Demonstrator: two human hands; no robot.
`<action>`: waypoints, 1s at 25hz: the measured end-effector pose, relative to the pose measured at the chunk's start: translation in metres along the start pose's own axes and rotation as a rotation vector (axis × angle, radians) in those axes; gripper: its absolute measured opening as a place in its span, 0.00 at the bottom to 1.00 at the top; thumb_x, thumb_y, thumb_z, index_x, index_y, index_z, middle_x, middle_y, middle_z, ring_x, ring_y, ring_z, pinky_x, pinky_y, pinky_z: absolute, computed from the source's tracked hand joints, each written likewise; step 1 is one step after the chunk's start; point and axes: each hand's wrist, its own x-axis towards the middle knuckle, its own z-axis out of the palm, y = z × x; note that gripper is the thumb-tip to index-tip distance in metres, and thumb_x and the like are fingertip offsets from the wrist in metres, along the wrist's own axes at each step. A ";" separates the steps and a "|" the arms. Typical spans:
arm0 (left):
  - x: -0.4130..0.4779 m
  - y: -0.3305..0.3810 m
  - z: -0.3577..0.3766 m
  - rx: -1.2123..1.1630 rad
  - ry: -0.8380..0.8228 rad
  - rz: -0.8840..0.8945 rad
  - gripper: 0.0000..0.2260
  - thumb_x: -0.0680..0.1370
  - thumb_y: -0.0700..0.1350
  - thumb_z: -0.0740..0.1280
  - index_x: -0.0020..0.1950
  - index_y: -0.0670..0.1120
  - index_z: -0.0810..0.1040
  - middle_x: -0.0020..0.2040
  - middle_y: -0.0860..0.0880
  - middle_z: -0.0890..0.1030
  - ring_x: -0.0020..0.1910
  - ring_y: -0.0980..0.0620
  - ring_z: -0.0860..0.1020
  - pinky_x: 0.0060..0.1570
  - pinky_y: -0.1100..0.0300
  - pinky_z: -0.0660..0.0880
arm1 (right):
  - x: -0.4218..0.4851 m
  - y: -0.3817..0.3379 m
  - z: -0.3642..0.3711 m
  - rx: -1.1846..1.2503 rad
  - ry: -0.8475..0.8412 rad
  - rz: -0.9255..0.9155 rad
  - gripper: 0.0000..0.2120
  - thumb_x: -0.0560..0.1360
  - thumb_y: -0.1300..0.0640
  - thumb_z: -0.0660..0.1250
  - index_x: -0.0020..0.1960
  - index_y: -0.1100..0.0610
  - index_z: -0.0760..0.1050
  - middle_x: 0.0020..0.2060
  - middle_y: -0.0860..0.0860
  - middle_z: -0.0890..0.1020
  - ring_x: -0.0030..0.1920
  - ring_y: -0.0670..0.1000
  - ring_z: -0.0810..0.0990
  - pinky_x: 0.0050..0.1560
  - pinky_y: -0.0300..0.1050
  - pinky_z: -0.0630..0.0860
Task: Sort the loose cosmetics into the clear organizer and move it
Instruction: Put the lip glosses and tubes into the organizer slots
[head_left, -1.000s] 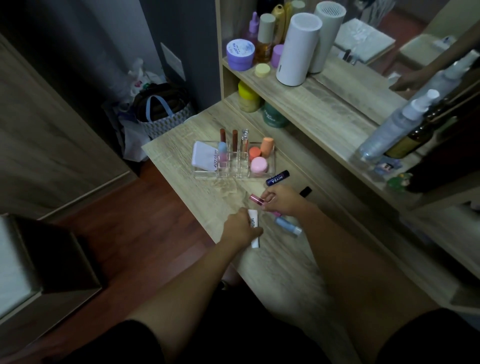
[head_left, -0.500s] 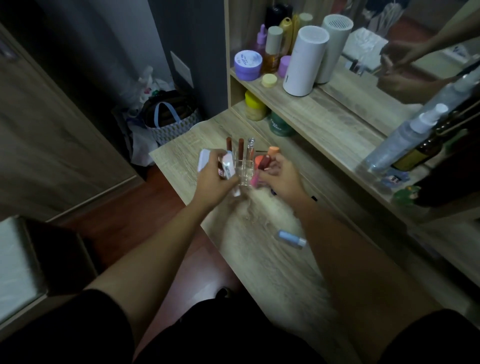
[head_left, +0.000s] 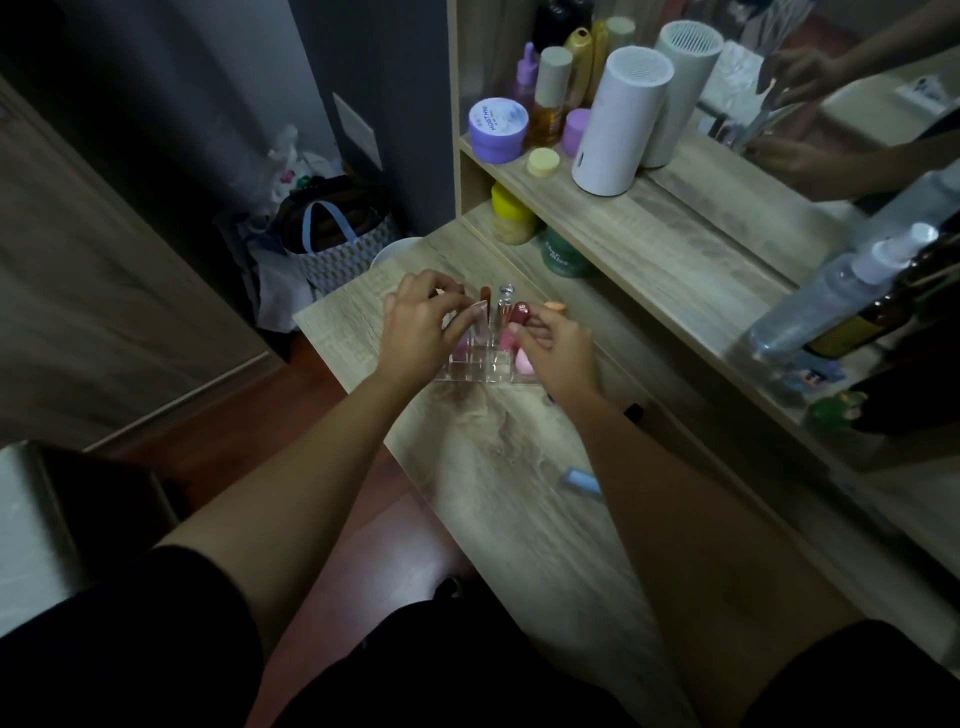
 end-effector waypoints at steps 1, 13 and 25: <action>0.000 -0.001 0.002 0.017 0.007 -0.002 0.11 0.75 0.51 0.67 0.47 0.46 0.84 0.51 0.45 0.80 0.52 0.44 0.74 0.51 0.49 0.68 | 0.001 0.000 0.001 0.001 -0.006 0.006 0.15 0.73 0.61 0.71 0.59 0.59 0.78 0.42 0.44 0.81 0.34 0.23 0.75 0.35 0.14 0.68; 0.009 -0.005 0.023 0.272 -0.125 0.021 0.11 0.75 0.53 0.66 0.49 0.49 0.84 0.60 0.46 0.75 0.57 0.44 0.72 0.51 0.47 0.68 | 0.006 0.002 0.018 -0.140 -0.058 0.027 0.14 0.70 0.62 0.74 0.56 0.58 0.80 0.45 0.54 0.85 0.43 0.46 0.82 0.48 0.38 0.81; -0.006 0.039 0.039 0.061 0.035 0.244 0.09 0.74 0.46 0.68 0.49 0.42 0.81 0.54 0.40 0.78 0.49 0.41 0.76 0.47 0.50 0.73 | -0.026 0.020 -0.060 -0.174 0.052 0.055 0.18 0.68 0.62 0.74 0.58 0.58 0.79 0.49 0.57 0.84 0.45 0.50 0.82 0.51 0.46 0.82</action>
